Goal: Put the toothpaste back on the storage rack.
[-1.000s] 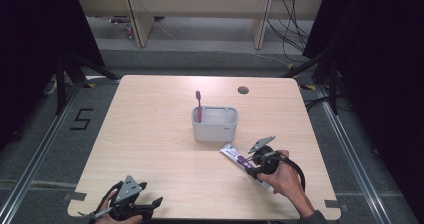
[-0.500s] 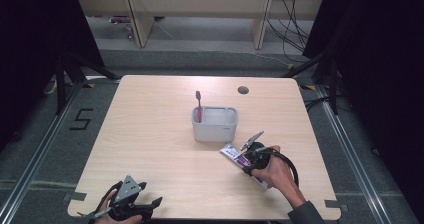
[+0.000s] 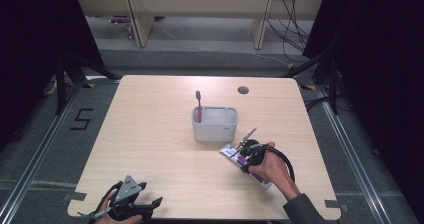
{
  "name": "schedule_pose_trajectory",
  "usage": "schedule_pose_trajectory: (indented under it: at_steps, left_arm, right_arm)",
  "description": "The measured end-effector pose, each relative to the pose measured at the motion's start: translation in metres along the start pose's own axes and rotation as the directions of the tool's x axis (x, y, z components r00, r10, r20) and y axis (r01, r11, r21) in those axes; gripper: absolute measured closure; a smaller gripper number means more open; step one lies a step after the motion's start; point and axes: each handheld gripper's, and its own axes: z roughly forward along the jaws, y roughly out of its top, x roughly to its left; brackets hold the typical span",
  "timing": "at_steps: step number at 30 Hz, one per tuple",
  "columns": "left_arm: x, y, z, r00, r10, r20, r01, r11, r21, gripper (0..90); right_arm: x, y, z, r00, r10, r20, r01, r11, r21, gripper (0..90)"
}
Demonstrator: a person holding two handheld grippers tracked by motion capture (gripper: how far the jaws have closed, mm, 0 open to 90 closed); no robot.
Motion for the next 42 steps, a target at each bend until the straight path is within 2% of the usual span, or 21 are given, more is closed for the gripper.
schedule_pose_trajectory:
  at_steps: [1, 2, 5, 6, 8, 9, 10, 11, 12, 13, 14, 15, 17, 18, 24, 26, 28, 31, 36, 41, 42]
  left_arm:
    - [0.000, 0.000, 0.000, 1.0000, 0.002, 0.000, -0.002, 1.0000, -0.007, 25.1]
    - [0.000, 0.000, 0.000, 1.0000, -0.001, 0.003, 0.001, 1.0000, -0.009, 25.1]
    - [0.000, 0.000, 0.001, 1.0000, 0.002, 0.000, -0.001, 1.0000, -0.008, 25.1]
    - [0.000, 0.000, 0.000, 1.0000, 0.001, 0.000, -0.001, 1.0000, -0.004, 25.1]
    - [-0.001, 0.000, 0.001, 1.0000, 0.001, 0.001, -0.001, 1.0000, -0.006, 25.1]
    - [0.000, 0.000, 0.001, 1.0000, 0.002, 0.000, -0.002, 1.0000, -0.007, 25.1]
    - [0.000, 0.000, 0.001, 1.0000, 0.001, 0.002, -0.001, 1.0000, -0.007, 25.1]
    - [-0.001, 0.000, 0.001, 1.0000, 0.002, 0.001, -0.002, 1.0000, -0.007, 25.1]
    - [0.000, 0.000, 0.001, 1.0000, 0.002, 0.002, -0.002, 1.0000, -0.007, 25.1]
    - [0.000, 0.000, 0.001, 1.0000, 0.002, 0.002, -0.002, 1.0000, -0.006, 25.1]
    - [0.000, 0.000, 0.001, 1.0000, 0.001, 0.001, -0.001, 1.0000, -0.009, 25.1]
    - [0.000, 0.000, 0.000, 1.0000, 0.001, 0.000, -0.001, 1.0000, -0.009, 25.1]
    - [0.000, 0.000, 0.000, 1.0000, -0.002, -0.006, 0.002, 1.0000, -0.008, 25.1]
    - [0.000, 0.000, 0.000, 1.0000, -0.001, -0.003, 0.001, 1.0000, -0.006, 25.3]
    - [0.000, 0.000, 0.000, 1.0000, -0.002, -0.002, 0.002, 1.0000, -0.002, 25.4]
    - [0.000, 0.000, 0.000, 1.0000, -0.005, -0.002, 0.005, 1.0000, -0.007, 25.4]
    - [0.001, 0.000, 0.000, 0.9999, 0.004, -0.010, -0.004, 1.0000, -0.006, 25.4]
    - [0.001, 0.000, 0.000, 1.0000, -0.006, -0.006, 0.006, 0.9998, -0.016, 25.4]
    - [0.001, 0.000, 0.000, 0.9999, -0.005, -0.014, 0.005, 0.9999, -0.010, 25.4]
    - [0.001, 0.000, 0.000, 1.0000, 0.000, -0.005, 0.000, 1.0000, -0.010, 25.5]
    - [0.001, 0.000, 0.000, 1.0000, 0.000, -0.004, 0.000, 0.9999, -0.012, 25.4]
  right_arm:
    - [-0.001, 0.001, 0.001, 0.9998, -0.020, -0.005, 0.020, 0.9998, 0.002, 63.0]
    - [0.001, 0.001, 0.001, 1.0000, -0.004, -0.003, 0.004, 0.9999, 0.013, 64.3]
    - [0.001, 0.004, 0.002, 0.9995, -0.031, -0.002, 0.031, 0.9992, 0.026, 65.1]
    - [0.002, 0.004, 0.002, 0.9998, -0.018, -0.002, 0.018, 0.9991, 0.038, 65.4]
    - [0.002, 0.005, 0.001, 0.9996, -0.028, 0.008, 0.027, 0.9986, 0.046, 65.9]
    - [0.003, 0.005, 0.001, 0.9999, -0.012, 0.004, 0.012, 0.9985, 0.054, 66.1]
    - [0.003, 0.005, 0.002, 0.9998, -0.019, 0.002, 0.019, 0.9982, 0.057, 66.5]
    - [0.001, 0.006, 0.003, 0.9980, -0.063, 0.012, 0.062, 0.9969, 0.049, 66.7]
    - [0.000, 0.006, 0.003, 0.9965, -0.079, 0.027, 0.077, 0.9954, 0.057, 67.0]
    - [0.000, 0.007, 0.003, 0.9968, -0.078, 0.015, 0.077, 0.9953, 0.059, 67.4]
    - [0.003, 0.007, 0.003, 0.9978, -0.062, 0.021, 0.061, 0.9961, 0.063, 67.7]
    - [0.003, 0.007, 0.002, 0.9969, -0.070, 0.036, 0.067, 0.9956, 0.066, 68.5]
    - [0.006, 0.008, 0.002, 0.9966, -0.071, 0.043, 0.068, 0.9957, 0.062, 69.2]
    - [0.005, 0.008, 0.001, 0.9948, -0.094, 0.038, 0.092, 0.9945, 0.049, 69.5]
    - [0.006, 0.006, -0.001, 0.9928, -0.111, 0.047, 0.109, 0.9934, 0.038, 71.2]
    - [0.007, 0.004, -0.002, 0.9942, -0.099, 0.042, 0.098, 0.9950, 0.018, 71.5]
    - [0.007, 0.002, -0.005, 0.9910, -0.125, 0.048, 0.126, 0.9921, -0.005, 71.7]
    - [0.009, -0.001, -0.016, 0.9930, -0.111, 0.040, 0.113, 0.9924, -0.049, 71.9]
    - [0.009, -0.008, -0.032, 0.9919, -0.124, 0.026, 0.127, 0.9846, -0.120, 72.0]
    - [0.009, -0.012, -0.043, 0.9904, -0.132, 0.041, 0.137, 0.9775, -0.160, 72.1]
    - [0.009, -0.012, -0.046, 0.9917, -0.120, 0.046, 0.126, 0.9785, -0.163, 72.0]
